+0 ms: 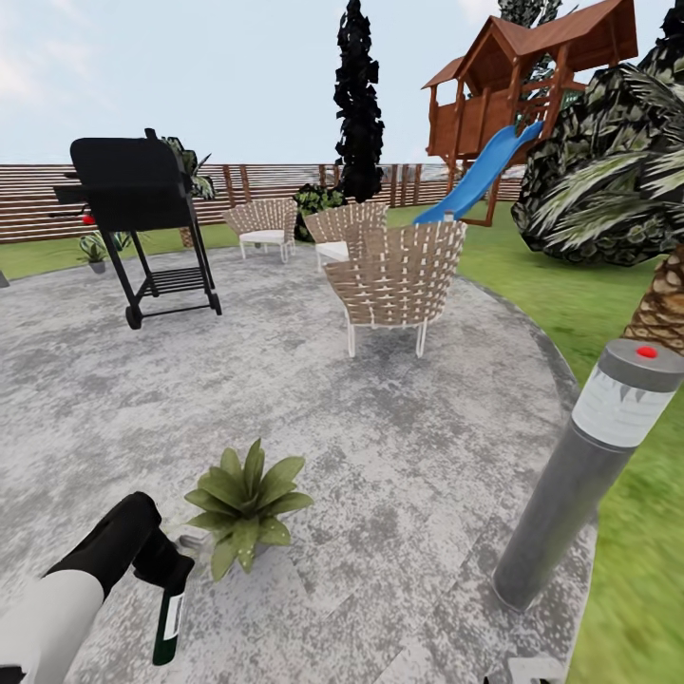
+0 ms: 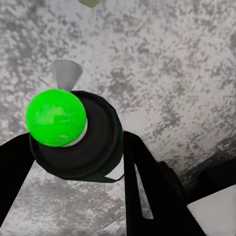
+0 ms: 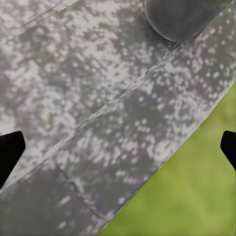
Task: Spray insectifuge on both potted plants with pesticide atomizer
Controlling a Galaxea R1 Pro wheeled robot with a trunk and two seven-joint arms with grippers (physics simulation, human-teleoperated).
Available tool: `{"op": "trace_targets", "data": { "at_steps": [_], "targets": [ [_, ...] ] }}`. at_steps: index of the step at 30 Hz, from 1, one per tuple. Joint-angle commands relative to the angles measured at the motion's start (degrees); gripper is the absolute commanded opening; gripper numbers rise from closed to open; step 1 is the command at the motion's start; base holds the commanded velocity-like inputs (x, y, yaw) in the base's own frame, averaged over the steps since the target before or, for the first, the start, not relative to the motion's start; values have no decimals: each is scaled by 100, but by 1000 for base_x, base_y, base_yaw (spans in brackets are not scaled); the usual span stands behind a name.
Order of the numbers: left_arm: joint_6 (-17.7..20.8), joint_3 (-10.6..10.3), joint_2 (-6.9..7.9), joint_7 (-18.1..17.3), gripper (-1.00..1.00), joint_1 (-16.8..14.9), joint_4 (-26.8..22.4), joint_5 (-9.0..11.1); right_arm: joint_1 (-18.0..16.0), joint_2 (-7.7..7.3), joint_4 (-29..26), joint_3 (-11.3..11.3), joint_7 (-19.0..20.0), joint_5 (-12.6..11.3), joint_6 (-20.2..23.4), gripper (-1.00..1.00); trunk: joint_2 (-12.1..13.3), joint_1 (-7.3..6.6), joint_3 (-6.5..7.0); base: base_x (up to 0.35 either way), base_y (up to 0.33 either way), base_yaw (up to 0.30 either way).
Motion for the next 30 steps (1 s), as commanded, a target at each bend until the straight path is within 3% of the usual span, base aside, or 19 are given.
{"op": "trace_targets", "data": {
  "at_steps": [1, 5, 11, 17, 24, 30],
  "targets": [
    [26, 19, 10, -60, -100, 25, -1, -45, -6, 3, 5, -45, -15, 56, -26, 100, -2, -1, -5, 7, 40, 0],
    [16, 12, -49, -80, -100, 101, 7, -1, -6, 2, -4, -50, -16, 45, -34, 100, -2, -1, -5, 2, 11, 0],
    [7, 10, -300, -106, -100, 113, -1, 217, -6, 9, -1, -44, -16, 43, -32, 100, -2, -1, -5, 0, 1, -32],
    [13, 22, -275, -112, -100, 111, -46, 225, -5, 10, 2, -42, -16, 43, -34, 100, -2, -1, -5, -13, 23, -263],
    [12, 13, -272, -75, -100, 111, -56, 207, -6, 10, 2, -41, -16, 43, -34, 100, -2, -1, -5, -173, 220, -283],
    [9, -10, -254, -107, -100, 110, -58, 203, -6, 4, -1, -41, -16, 48, -35, 100, -2, -1, -5, -167, 269, -55]
  ]
}}
